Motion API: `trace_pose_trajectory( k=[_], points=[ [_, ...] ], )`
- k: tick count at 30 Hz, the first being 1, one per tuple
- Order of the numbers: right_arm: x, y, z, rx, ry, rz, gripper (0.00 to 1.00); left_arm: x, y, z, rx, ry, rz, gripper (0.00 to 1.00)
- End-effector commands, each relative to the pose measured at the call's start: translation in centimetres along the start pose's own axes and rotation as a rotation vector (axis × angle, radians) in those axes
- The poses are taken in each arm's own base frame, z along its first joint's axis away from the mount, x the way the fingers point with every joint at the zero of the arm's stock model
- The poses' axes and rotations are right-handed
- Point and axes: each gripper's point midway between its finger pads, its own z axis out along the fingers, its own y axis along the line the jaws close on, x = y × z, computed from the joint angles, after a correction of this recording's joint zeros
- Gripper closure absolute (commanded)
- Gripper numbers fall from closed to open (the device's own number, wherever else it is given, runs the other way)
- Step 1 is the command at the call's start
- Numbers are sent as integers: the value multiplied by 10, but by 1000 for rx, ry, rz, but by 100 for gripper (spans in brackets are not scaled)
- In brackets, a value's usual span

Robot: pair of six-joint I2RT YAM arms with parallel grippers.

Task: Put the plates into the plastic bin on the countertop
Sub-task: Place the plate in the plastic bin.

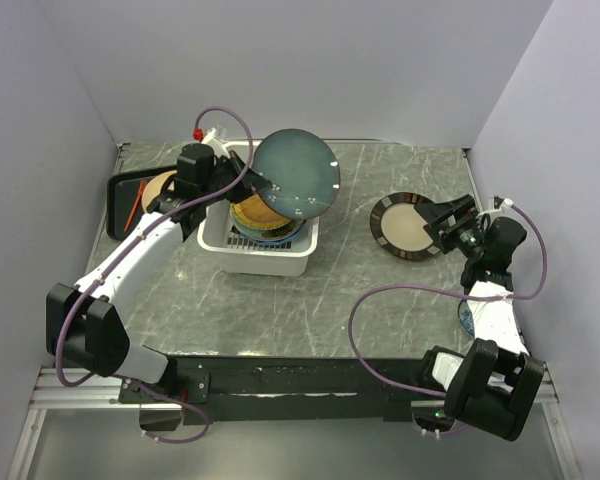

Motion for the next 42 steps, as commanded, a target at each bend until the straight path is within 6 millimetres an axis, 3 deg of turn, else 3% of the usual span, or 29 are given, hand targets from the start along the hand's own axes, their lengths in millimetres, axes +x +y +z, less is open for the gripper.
trace_pose_trajectory(
  k=[1, 9, 18, 30, 42],
  points=[
    [-12, 15, 5, -18, -26, -71, 0, -64, -55, -35, 183, -225, 0, 99],
    [-7, 15, 12, -19, -4, -70, 0, -69, -17, -37, 129, -254, -73, 99],
    [-4, 17, 16, -20, 7, -75, 0, -49, 15, -8, 72, -157, -121, 99],
    [-4, 15, 19, -17, 14, -74, 0, -32, 41, 11, 21, -90, -168, 99],
    [-3, 14, 20, -17, 19, -69, 0, -14, 56, 7, -11, -64, -193, 99]
  ],
)
